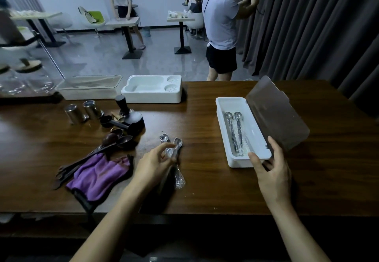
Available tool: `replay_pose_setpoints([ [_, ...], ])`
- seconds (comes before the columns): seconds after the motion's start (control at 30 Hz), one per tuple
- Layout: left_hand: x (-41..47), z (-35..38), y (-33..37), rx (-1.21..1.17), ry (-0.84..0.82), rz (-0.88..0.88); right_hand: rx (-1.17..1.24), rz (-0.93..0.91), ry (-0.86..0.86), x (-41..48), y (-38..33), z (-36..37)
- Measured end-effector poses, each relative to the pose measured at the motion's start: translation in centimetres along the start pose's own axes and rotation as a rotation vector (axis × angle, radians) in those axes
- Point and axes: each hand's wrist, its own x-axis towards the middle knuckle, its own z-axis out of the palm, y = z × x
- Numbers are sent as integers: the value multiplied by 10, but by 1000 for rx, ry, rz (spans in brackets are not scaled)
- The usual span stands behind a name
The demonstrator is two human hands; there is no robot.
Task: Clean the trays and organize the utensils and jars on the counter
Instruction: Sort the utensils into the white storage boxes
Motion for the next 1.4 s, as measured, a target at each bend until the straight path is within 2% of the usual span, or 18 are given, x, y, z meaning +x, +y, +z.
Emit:
replay_pose_setpoints([
  [0.1,6,4,-1,-210,-10,-26,-30,-10,-3,0,2,0],
  [0.33,11,9,16,-283,-1,28,-86,-31,9,0,1,1],
  [0.6,35,12,92,-526,3,159,-88,-40,7,0,-1,1],
  [0.83,72,49,130,-460,-76,286,-74,-22,2,-1,-2,2],
  [1.03,92,76,142,-357,-41,310,-84,-30,22,-1,-5,3],
  [1.2,105,88,141,-53,54,369,-79,-28,5,1,-4,3],
  [1.4,118,92,143,302,29,444,-88,-25,5,1,-6,4],
])
